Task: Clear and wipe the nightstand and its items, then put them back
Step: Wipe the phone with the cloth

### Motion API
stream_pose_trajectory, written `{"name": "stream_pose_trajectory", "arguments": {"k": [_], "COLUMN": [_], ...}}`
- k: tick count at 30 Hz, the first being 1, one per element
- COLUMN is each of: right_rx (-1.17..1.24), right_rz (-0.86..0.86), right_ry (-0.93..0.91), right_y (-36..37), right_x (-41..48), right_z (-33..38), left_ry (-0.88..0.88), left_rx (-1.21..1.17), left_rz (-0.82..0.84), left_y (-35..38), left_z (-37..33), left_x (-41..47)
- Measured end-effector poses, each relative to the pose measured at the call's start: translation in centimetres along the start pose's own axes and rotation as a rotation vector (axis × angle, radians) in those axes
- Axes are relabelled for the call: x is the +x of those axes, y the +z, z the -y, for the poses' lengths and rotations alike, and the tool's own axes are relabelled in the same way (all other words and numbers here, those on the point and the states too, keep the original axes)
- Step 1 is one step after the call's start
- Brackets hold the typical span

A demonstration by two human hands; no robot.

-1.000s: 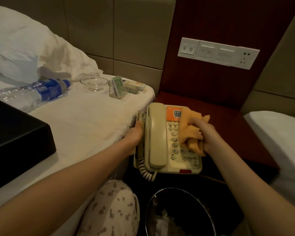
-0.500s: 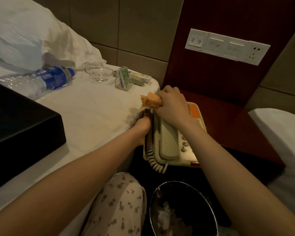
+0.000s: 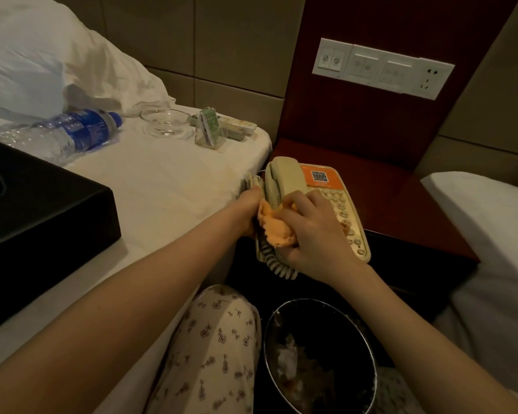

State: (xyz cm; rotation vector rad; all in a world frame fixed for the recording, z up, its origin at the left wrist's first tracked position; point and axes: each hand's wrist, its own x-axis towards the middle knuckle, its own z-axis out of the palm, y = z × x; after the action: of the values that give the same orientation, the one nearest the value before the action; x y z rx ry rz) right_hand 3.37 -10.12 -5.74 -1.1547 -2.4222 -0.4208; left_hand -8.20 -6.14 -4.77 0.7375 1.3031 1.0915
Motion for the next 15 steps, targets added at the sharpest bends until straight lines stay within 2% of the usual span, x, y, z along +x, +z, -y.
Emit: {"name": "stream_pose_trajectory", "arguments": {"k": [4,8,15], "right_rx": [-0.074,-0.191,-0.325], "right_rz": [0.108,0.262,0.318], "right_ry": [-0.022,-0.014,0.041], "right_y": [-0.9,-1.2,1.2], "right_x": [1.7,5.6,12.2], "right_z": [0.3,-0.3,-1.5], "left_ry": [0.011,-0.07,-0.139], "left_rx": [-0.022,-0.076,-0.168], "left_rz": [0.049,0.076,0.152], "left_y": [0.0,-0.8,-0.8], "left_z": [-0.6,-0.2,-0.7], "left_x": [0.4,1.0,1.1]}}
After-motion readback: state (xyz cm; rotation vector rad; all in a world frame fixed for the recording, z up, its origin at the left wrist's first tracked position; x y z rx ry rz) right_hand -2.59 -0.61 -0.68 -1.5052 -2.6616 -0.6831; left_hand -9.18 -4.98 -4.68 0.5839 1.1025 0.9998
